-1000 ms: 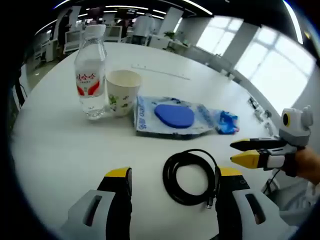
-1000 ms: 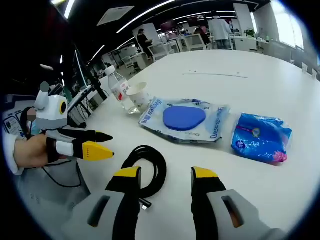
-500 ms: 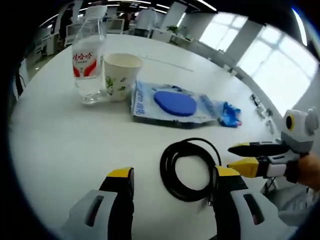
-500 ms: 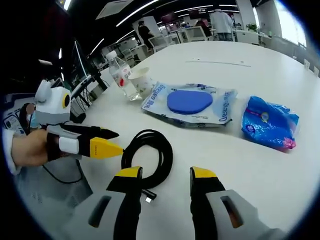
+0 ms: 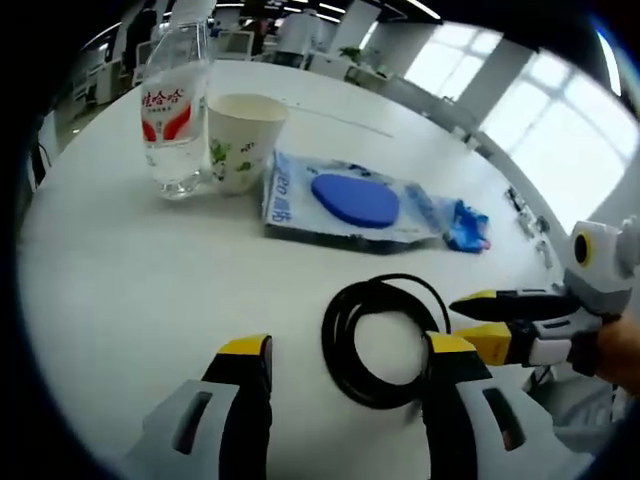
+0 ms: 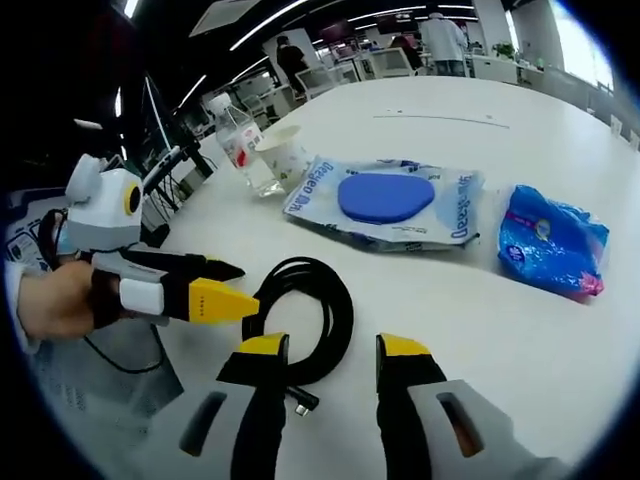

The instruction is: Arrange the tabletop items into an orderly group along one side of the table until the central work area is clear of visible clutter.

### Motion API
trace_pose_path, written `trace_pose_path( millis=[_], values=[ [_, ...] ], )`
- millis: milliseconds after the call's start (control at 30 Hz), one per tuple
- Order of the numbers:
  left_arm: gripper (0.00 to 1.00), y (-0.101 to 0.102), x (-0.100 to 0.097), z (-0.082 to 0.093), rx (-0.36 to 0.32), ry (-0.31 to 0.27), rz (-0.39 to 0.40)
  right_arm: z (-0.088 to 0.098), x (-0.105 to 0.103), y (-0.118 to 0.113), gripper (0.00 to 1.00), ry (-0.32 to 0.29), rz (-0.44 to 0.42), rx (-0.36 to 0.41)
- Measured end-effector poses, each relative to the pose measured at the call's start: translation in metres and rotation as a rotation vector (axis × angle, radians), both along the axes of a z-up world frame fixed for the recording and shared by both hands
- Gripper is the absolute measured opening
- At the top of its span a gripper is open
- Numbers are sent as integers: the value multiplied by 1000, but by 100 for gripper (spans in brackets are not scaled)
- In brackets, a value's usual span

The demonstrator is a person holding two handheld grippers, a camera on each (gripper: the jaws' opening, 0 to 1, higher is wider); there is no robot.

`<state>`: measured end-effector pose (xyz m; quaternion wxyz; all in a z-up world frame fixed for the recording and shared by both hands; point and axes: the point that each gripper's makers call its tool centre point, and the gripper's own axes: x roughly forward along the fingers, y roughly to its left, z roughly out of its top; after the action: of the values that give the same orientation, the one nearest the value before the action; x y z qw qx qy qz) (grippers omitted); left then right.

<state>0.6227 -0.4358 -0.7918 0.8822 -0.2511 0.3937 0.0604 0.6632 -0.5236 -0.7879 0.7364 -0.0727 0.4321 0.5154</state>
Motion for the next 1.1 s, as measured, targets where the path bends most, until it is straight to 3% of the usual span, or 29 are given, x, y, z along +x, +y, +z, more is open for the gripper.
trace_pose_path(
  millis=[233,333,433,567,633,833,1100],
  values=[
    [45,-1,2,-4,21,7,-20,-7,-3,4,24,-3,16,-16],
    [35,-6,2,-5,18,14,-34,-11,-6,3,18,-7,28,-33],
    [31,-13,2,-3,-10,1,-32,-16,0,2,11,-9,-2,-46],
    [18,-10,-2,-8,26,25,-46,-16,2,3,6,-1,-22,-46],
    [6,-7,-3,-7,30,24,-37,-14,2,3,2,-1,-30,-44],
    [3,-6,-4,3,13,13,-24,-9,5,2,0,39,-73,-9],
    [3,-5,10,18,-1,-25,-18,15,19,-1,0,31,-109,38]
  ],
)
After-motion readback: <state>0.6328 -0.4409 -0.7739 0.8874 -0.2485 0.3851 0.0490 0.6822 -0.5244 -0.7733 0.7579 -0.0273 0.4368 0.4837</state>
